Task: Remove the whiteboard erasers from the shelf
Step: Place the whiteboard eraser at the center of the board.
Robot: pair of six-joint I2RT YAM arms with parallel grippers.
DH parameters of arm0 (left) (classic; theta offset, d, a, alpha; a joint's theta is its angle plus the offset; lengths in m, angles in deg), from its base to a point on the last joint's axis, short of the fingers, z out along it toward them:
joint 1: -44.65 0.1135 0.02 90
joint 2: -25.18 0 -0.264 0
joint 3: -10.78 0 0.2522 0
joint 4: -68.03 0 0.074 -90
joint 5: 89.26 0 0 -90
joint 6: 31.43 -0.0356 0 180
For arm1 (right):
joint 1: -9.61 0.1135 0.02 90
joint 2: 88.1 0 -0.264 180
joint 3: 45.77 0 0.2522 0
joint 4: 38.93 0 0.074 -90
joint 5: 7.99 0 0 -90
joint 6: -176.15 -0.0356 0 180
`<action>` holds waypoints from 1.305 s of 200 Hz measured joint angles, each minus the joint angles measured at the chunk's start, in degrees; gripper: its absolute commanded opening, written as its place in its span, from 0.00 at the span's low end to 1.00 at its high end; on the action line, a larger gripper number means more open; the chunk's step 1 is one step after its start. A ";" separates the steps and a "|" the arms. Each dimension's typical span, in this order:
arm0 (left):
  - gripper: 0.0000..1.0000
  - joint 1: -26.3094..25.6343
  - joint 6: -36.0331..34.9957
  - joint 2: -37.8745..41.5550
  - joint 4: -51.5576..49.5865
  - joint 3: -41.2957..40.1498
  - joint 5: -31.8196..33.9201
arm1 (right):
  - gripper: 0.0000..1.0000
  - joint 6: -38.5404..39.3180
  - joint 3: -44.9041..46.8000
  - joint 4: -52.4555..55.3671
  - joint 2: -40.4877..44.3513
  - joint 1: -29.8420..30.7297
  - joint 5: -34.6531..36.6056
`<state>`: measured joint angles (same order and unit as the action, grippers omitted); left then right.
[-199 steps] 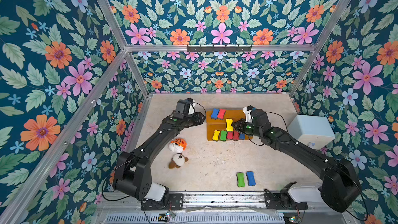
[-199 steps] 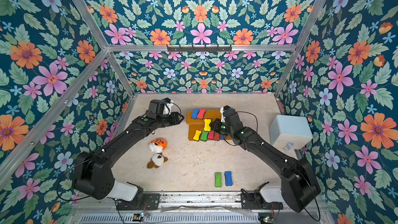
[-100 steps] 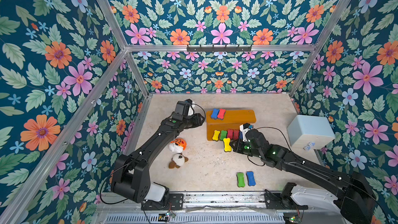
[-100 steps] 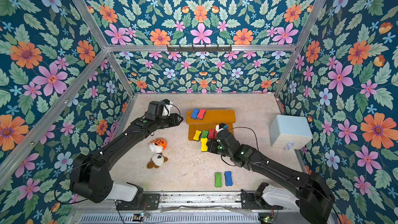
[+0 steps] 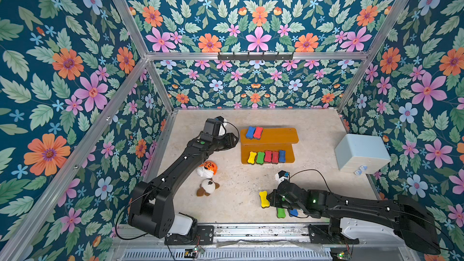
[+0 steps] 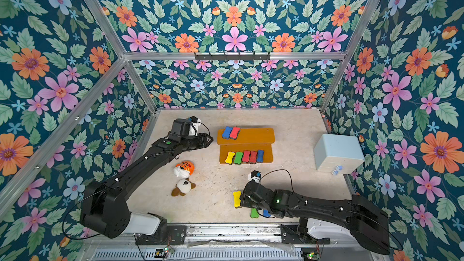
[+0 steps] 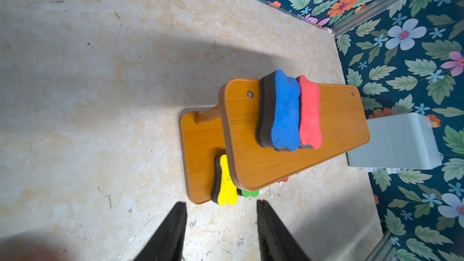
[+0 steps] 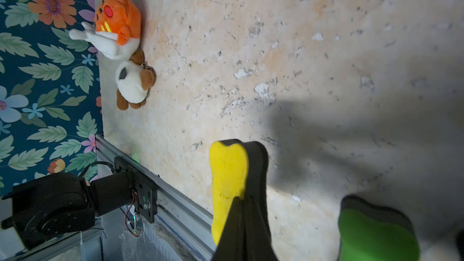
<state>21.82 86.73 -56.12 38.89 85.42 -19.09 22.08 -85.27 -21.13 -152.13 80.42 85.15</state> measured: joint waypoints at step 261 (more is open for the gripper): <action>0.51 0.00 0.24 -0.11 0.44 -0.52 -0.66 | 0.25 -14.16 4.09 2.78 3.13 7.82 7.74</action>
<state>21.82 86.97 -56.23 39.33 84.90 -19.75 7.91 -81.18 -18.36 -149.00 88.24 92.88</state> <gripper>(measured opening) 0.511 0.217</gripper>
